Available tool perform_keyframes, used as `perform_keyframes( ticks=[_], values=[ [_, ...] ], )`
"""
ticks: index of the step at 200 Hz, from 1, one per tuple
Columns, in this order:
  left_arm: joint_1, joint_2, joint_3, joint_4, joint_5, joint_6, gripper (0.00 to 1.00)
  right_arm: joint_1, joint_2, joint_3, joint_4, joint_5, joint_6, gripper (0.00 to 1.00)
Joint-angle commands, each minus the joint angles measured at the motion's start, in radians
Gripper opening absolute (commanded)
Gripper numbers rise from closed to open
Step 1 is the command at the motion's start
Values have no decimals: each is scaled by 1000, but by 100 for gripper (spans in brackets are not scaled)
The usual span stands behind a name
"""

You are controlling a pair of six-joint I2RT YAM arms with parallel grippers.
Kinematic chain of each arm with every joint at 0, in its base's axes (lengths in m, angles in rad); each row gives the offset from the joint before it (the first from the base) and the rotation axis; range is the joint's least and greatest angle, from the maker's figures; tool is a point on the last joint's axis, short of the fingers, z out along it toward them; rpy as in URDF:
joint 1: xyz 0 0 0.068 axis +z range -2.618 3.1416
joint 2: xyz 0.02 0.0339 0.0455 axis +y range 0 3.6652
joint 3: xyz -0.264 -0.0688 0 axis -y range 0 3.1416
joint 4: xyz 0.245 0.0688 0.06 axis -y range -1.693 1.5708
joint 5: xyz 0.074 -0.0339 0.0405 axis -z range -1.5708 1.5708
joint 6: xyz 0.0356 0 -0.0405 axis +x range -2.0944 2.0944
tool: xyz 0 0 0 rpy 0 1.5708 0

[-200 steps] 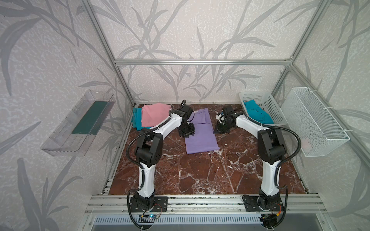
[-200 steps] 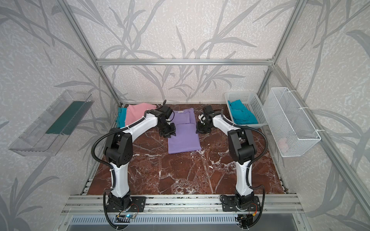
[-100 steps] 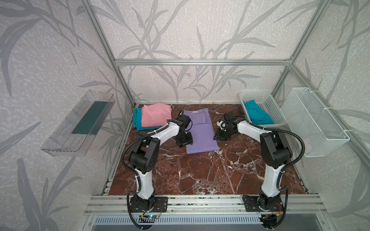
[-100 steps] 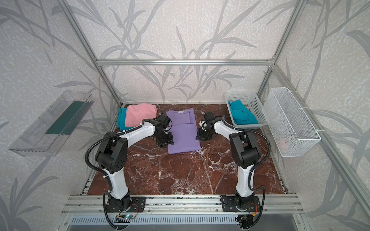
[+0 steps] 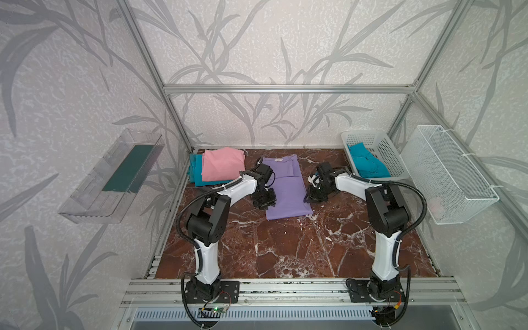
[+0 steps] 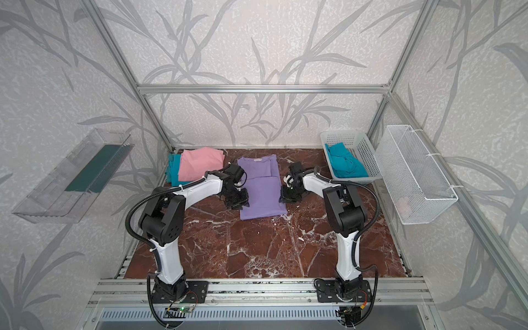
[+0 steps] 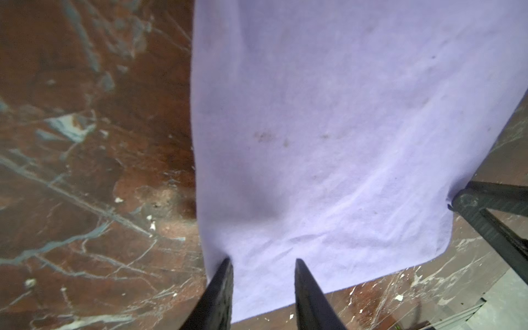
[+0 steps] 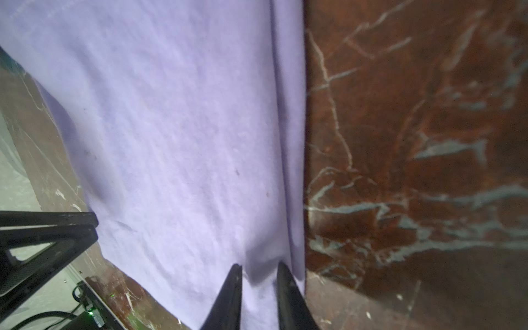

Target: Fold and stack the t-shirts

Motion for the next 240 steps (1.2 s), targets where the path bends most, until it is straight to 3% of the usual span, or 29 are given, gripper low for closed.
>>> perform_keyframes(
  ticks=[1,33,60,85,109,166,240],
  values=[
    [-1,12,33,-11,-3,4,22,6,3,20,-3,15,1,1],
    [-1,-4,43,-23,-4,3,0,7,-41,-1,8,25,4,0],
    [0,-51,36,-47,-32,8,0,6,-94,-28,18,37,5,0],
    [6,-88,24,-78,-102,28,26,6,-138,-59,25,56,1,0],
    [30,-88,-2,-74,-115,31,38,6,-141,-70,21,74,-10,0],
    [34,-44,-26,14,-43,-5,45,6,-124,-71,21,57,-2,0],
    [8,20,-6,42,-23,-28,45,5,-119,-61,7,59,-9,0]
  ],
)
